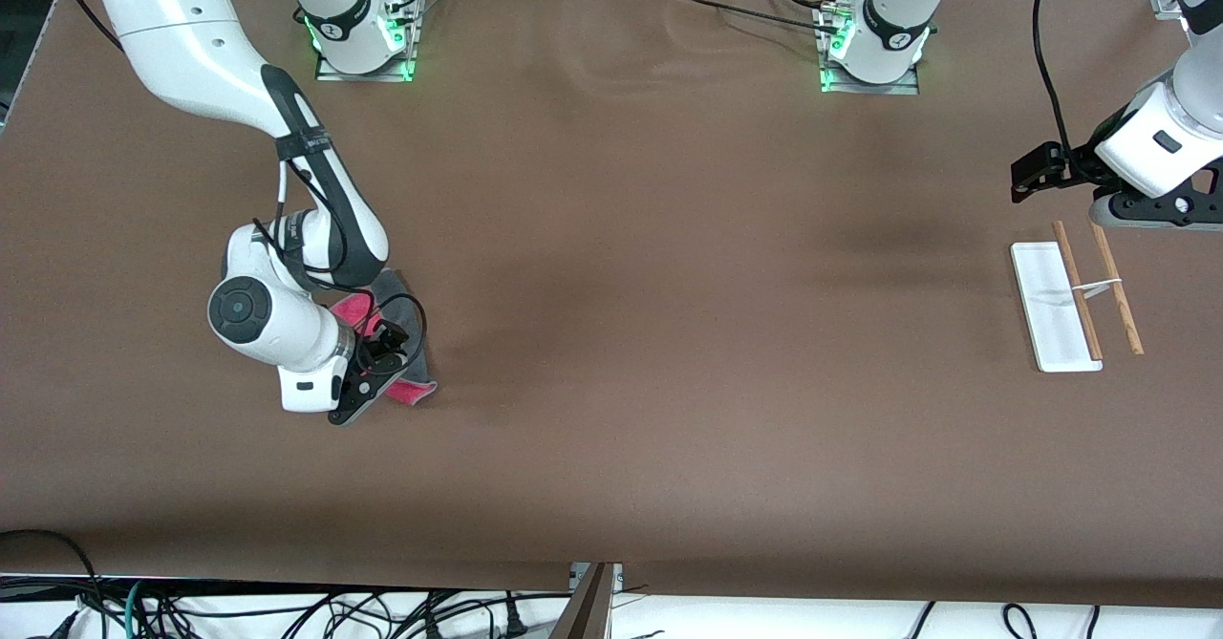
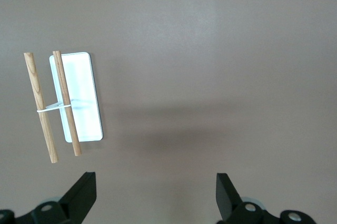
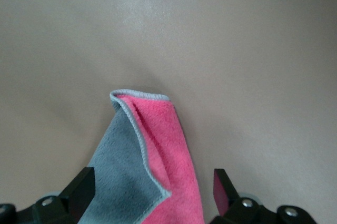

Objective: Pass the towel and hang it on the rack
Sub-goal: 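Lower the right gripper onto the pink towel's corner and close it, then lift the towel with the right gripper while the left gripper moves toward it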

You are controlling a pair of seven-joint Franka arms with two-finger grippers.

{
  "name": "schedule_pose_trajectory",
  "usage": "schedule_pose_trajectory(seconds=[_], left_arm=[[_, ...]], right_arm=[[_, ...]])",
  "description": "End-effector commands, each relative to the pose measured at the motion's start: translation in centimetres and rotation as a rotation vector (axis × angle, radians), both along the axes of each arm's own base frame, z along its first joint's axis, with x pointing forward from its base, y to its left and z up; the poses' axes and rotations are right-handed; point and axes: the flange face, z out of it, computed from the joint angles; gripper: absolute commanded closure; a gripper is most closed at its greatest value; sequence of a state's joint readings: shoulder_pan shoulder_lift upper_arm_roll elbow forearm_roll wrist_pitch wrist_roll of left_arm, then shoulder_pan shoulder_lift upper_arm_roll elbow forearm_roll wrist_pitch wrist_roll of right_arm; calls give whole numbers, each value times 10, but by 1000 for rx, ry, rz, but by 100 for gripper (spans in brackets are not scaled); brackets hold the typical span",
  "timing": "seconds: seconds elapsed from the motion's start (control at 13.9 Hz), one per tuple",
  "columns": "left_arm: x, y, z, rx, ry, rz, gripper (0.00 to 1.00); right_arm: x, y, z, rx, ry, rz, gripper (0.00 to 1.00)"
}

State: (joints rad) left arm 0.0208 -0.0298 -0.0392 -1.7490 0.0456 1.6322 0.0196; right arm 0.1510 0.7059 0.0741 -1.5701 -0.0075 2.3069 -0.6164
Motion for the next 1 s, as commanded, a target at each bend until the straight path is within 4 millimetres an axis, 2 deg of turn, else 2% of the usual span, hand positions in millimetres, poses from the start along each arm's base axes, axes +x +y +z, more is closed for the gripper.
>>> schedule_pose_trajectory(seconds=[0.0, 0.14, 0.29, 0.57, 0.65, 0.79, 0.93], left_arm=[[1, 2, 4, 7, 4, -16, 0], [1, 1, 4, 7, 4, -16, 0], [3, -7, 10, 6, -10, -16, 0], [11, -2, 8, 4, -9, -34, 0], [12, -1, 6, 3, -6, -28, 0], [14, -5, 4, 2, -3, -37, 0], [10, -8, 3, 0, 32, -75, 0]], right_arm=[[-1, 2, -5, 13, -7, 21, 2], [-2, 0, -6, 14, 0, 18, 14], [-2, -4, -7, 14, 5, 11, 34], [-5, -3, -11, 30, 19, -9, 92], [-4, -3, -9, 31, 16, -16, 100], [-4, -3, -9, 39, 20, -26, 100], [-3, -3, 1, 67, 39, -49, 100]])
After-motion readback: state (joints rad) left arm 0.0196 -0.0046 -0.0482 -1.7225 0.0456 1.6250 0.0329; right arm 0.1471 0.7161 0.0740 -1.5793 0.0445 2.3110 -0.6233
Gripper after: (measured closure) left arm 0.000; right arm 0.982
